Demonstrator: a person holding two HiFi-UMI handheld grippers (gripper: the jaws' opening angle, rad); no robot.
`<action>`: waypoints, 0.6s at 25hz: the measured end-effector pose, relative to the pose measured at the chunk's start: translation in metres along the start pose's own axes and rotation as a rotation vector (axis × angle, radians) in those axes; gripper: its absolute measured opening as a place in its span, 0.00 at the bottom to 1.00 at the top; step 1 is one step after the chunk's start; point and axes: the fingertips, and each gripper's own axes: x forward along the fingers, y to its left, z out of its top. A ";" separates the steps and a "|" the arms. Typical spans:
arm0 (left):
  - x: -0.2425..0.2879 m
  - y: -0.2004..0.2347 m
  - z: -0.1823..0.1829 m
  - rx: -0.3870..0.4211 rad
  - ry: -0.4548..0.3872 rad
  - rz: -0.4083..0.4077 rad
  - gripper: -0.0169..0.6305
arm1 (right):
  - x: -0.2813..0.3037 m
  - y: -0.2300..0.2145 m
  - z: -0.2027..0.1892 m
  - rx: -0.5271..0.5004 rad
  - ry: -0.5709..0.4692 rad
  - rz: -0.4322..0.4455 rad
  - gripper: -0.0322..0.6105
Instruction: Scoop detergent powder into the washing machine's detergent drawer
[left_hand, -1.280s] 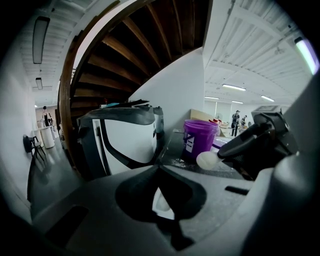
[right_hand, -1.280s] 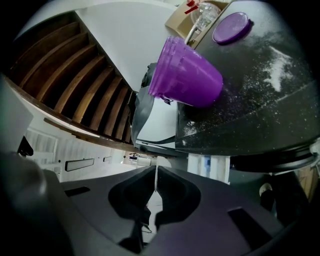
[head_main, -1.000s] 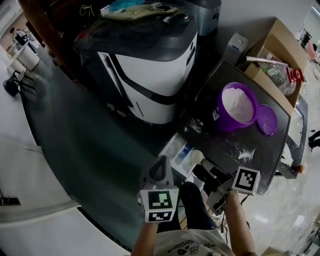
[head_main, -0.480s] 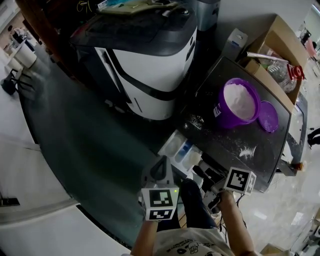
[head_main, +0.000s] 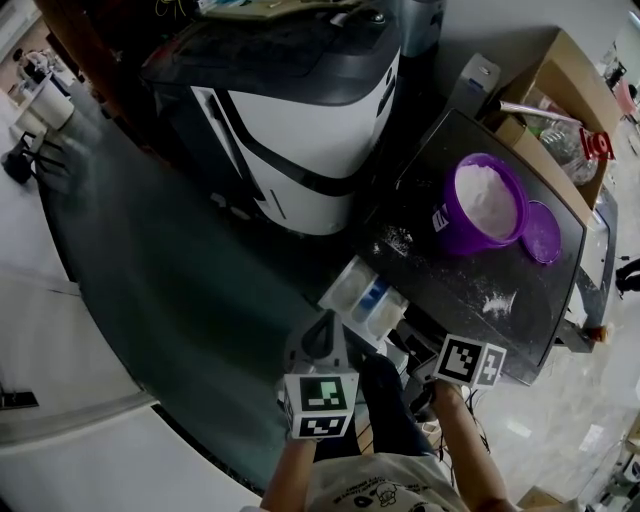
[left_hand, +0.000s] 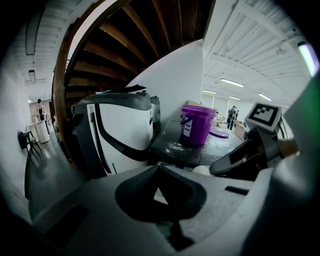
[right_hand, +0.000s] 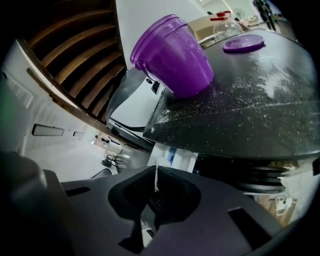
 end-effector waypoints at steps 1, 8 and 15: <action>0.000 0.001 0.000 0.000 0.000 0.002 0.03 | 0.002 -0.001 -0.001 -0.017 0.003 -0.011 0.08; 0.000 0.002 -0.002 -0.010 0.004 0.007 0.03 | 0.009 -0.008 -0.004 -0.157 0.023 -0.090 0.08; 0.002 0.002 -0.005 -0.016 0.013 0.007 0.03 | 0.016 -0.008 -0.004 -0.411 0.037 -0.180 0.08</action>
